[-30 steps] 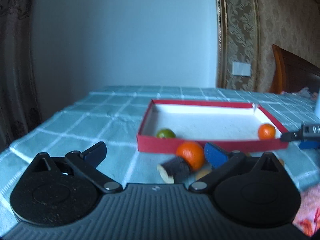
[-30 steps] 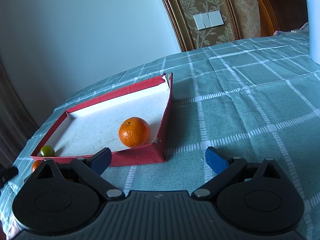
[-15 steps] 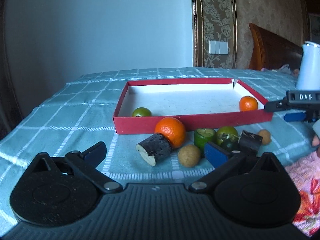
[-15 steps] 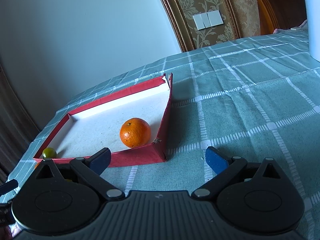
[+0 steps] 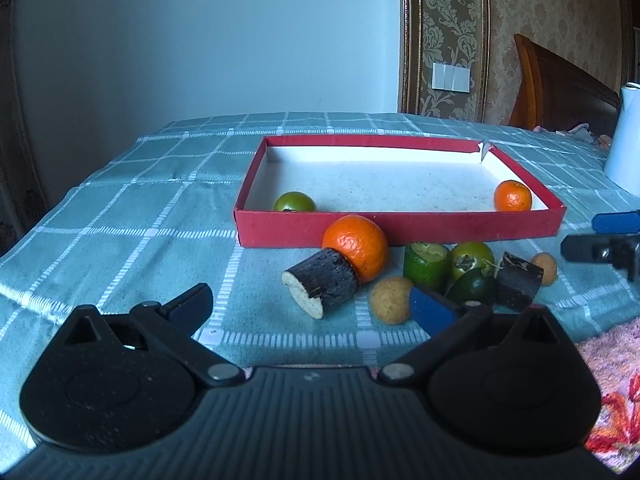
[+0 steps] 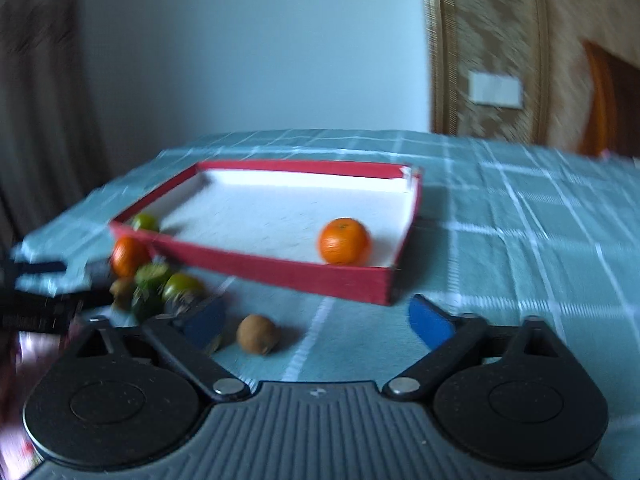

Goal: Organize fruits
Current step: 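Move the open right tool toward the brown longan, then close the right tool around the brown longan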

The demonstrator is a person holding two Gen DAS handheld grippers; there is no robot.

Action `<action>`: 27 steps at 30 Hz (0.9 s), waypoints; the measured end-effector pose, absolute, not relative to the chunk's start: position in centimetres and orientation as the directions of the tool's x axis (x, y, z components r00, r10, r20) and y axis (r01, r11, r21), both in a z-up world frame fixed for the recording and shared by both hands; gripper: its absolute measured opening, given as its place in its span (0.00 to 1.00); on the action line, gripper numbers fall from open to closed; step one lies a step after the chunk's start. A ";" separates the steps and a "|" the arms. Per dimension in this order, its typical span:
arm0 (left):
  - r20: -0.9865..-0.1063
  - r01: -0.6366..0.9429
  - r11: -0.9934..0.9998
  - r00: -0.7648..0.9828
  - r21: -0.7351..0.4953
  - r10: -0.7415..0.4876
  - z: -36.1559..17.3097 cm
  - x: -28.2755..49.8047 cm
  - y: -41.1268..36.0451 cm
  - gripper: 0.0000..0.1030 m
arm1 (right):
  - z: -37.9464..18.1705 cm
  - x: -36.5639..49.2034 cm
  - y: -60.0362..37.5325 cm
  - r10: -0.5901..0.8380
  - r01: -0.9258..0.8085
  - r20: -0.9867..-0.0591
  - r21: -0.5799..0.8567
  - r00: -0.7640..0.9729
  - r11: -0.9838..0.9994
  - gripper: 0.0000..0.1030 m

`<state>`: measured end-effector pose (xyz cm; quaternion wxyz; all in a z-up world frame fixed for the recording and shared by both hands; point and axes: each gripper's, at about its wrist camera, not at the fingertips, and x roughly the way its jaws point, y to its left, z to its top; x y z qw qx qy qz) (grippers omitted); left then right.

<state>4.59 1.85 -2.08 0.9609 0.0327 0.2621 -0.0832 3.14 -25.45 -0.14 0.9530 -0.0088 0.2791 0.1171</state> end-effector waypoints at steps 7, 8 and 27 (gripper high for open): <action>-0.502 0.181 0.983 0.852 0.017 -0.148 -2.0 4.4 1.9 1.00 | -1.1 3.0 -24.0 0.226 -0.304 -0.560 -0.049 0.797 0.951 0.58; -0.502 0.181 0.983 0.852 0.017 -0.148 -2.0 4.4 1.9 1.00 | -1.1 3.0 -23.8 0.229 -0.310 -0.563 -0.052 0.794 0.949 0.58; -0.501 0.182 0.983 0.852 0.015 -0.150 -1.9 4.3 1.8 1.00 | -2.1 3.8 -22.2 0.281 -0.377 -0.601 -0.038 0.748 0.925 0.25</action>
